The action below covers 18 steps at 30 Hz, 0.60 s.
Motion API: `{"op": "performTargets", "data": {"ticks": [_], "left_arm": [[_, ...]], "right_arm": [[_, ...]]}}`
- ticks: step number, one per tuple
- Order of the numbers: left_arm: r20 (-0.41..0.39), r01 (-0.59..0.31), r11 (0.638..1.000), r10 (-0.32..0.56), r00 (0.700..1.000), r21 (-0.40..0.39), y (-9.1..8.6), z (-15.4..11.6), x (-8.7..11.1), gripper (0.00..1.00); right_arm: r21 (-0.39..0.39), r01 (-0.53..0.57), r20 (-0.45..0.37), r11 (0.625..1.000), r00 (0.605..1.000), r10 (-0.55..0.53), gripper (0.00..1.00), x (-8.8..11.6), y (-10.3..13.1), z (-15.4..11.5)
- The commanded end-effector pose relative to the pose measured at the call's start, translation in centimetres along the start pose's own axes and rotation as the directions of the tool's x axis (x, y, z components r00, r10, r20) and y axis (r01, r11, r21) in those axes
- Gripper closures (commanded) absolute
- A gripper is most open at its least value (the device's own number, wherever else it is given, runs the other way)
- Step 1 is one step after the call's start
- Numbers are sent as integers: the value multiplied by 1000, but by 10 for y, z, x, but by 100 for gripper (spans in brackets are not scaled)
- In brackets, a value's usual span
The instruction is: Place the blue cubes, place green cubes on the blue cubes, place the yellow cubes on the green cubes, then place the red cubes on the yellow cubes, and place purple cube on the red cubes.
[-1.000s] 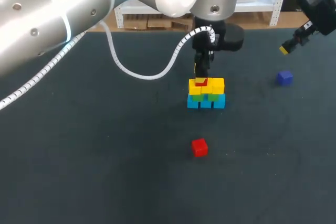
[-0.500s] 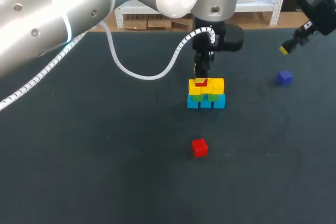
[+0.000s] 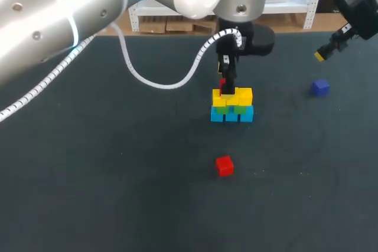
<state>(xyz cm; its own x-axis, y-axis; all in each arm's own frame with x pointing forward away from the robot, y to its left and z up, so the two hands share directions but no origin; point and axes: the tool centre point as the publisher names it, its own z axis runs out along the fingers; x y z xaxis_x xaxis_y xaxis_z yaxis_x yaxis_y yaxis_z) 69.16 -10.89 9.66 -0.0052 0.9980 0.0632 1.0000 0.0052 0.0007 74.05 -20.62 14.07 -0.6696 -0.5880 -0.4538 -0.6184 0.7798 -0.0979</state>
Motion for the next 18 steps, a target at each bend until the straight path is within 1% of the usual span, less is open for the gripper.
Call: {"op": "performTargets", "data": {"ticks": [1,5,8,10,12,18], "left_arm": [[22,19,1000,-19,1000,-12,-3,-9,10,0],[48,66,997,-64,997,-29,-4,-22,23,0],[71,130,990,-127,989,-49,-4,-32,35,0],[86,164,985,-160,983,-49,-4,-37,42,0],[92,190,979,-184,979,-67,-5,-41,49,0],[119,259,962,-248,961,-82,-5,-48,71,0]], "right_arm": [[-1,1,1,1000,1000,-1,0,0,-1,1],[-1,1,1,1000,1000,-1,0,0,-1,1],[-1,1,1,1000,1000,-1,0,0,-1,1],[-1,1,1,1000,1000,-1,0,0,-1,1],[-1,1,1,1000,1000,-1,0,0,-1,1],[-1,1,1,1000,1000,-1,0,0,-1,1]]}}
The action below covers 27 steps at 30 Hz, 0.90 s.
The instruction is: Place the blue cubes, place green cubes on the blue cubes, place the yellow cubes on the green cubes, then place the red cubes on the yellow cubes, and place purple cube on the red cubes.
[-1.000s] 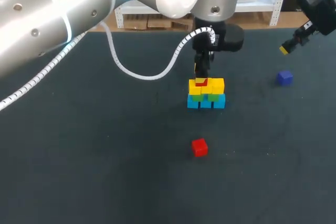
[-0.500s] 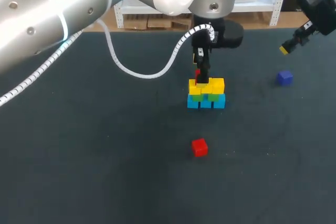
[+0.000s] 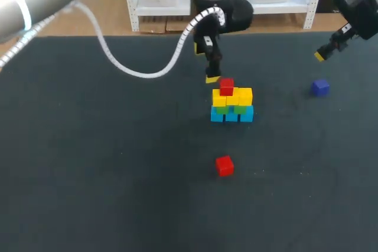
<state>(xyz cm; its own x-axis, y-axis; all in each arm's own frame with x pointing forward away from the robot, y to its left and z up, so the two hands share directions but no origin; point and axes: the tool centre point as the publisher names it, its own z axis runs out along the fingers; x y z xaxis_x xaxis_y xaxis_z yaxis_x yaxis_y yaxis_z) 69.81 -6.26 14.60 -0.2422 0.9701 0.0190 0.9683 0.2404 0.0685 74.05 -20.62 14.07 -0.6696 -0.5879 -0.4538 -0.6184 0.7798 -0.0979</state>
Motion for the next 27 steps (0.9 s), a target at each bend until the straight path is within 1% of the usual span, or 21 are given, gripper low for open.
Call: {"op": "performTargets", "data": {"ticks": [1,4,6,12,14,17,21,27], "left_arm": [[75,30,999,-27,997,-39,-6,-4,28,0],[76,52,997,-48,996,-53,-6,-7,37,0],[71,56,995,-51,996,-77,-9,-10,43,0],[59,42,994,-37,998,-98,-22,-12,62,0],[52,61,992,-56,997,-107,-22,-11,70,0],[74,122,987,-114,991,-108,-17,-11,84,0],[115,215,969,-202,973,-118,-7,-13,103,0],[147,312,940,-293,945,-135,7,-12,133,0]], "right_arm": [[-1,1,1,1000,1000,-1,0,0,-1,1],[-1,1,1,1000,1000,-1,0,0,-1,1],[-1,1,1,1000,1000,-1,0,0,-1,1],[-1,1,1,1000,1000,-1,0,0,-1,1],[-1,1,1,1000,1000,-1,0,0,-1,1],[-1,1,1,1000,1000,-1,0,0,-1,1],[-1,1,1,1000,1000,-1,0,0,-1,1],[-1,1,1,1000,1000,-1,0,0,-1,1]]}}
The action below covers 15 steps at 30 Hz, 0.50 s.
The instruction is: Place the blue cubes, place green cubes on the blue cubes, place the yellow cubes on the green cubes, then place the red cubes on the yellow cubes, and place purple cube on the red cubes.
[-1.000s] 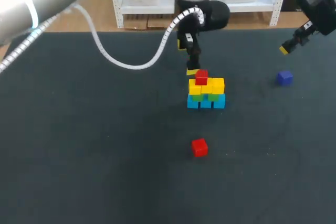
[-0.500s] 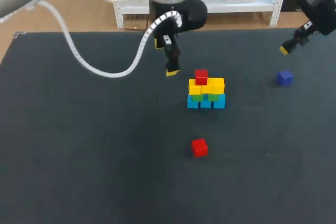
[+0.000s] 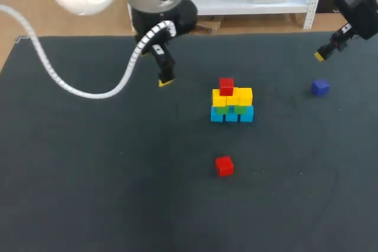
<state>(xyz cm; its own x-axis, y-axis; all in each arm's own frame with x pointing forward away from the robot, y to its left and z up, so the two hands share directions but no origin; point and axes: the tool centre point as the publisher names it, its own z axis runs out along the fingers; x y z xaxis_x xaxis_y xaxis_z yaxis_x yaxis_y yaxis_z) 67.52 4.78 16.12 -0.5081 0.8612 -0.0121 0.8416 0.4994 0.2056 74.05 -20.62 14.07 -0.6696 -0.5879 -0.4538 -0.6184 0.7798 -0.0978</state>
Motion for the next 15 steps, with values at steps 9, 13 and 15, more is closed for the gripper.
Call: {"op": "performTargets", "data": {"ticks": [9,13,15], "left_arm": [[174,183,983,-175,969,-31,48,2,63,0],[232,244,969,-227,946,-48,58,-4,79,0],[256,288,956,-265,930,-56,62,-7,85,0]], "right_arm": [[-1,1,1,1000,1000,-1,0,0,-1,1],[-1,1,1,1000,1000,-1,0,0,-1,1],[-1,1,1,1000,1000,-1,0,0,-1,1]]}}
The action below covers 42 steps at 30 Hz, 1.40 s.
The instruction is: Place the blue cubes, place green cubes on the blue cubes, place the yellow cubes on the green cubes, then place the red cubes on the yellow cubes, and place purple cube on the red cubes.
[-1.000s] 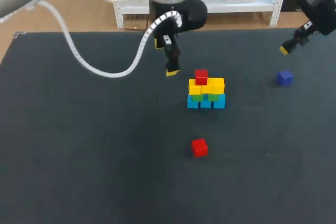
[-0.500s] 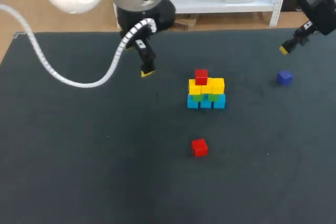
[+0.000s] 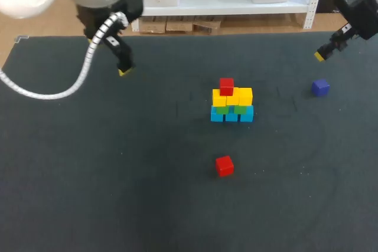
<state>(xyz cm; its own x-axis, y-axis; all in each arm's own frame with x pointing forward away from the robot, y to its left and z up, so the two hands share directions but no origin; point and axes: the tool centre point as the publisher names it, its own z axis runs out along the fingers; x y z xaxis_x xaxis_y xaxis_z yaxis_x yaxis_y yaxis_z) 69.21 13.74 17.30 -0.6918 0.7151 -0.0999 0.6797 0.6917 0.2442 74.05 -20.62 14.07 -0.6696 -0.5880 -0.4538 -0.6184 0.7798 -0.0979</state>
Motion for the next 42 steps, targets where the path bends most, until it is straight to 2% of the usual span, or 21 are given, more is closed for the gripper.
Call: {"op": "performTargets", "data": {"ticks": [1,10,14,20,29,34,42], "left_arm": [[230,62,998,-58,971,-8,8,-8,18,0],[355,220,975,-213,910,22,37,-14,44,0],[420,252,968,-232,877,6,44,-19,48,0],[512,269,963,-222,830,-19,53,-29,40,0],[599,294,956,-239,764,6,72,-41,32,0],[627,293,956,-228,745,-1,76,-50,24,0],[649,258,966,-203,733,11,71,-64,7,0]], "right_arm": [[-1,1,1,1000,1000,-1,0,0,-1,1],[-1,1,1,1000,1000,-1,0,0,-1,1],[-1,1,1,1000,1000,-1,0,0,-1,1],[-1,1,1,1000,1000,-1,0,0,-1,1],[-1,1,1,1000,1000,-1,0,0,-1,1],[-1,1,1,1000,1000,-1,0,0,-1,1],[-1,1,1,1000,1000,-1,0,0,-1,1]]}}
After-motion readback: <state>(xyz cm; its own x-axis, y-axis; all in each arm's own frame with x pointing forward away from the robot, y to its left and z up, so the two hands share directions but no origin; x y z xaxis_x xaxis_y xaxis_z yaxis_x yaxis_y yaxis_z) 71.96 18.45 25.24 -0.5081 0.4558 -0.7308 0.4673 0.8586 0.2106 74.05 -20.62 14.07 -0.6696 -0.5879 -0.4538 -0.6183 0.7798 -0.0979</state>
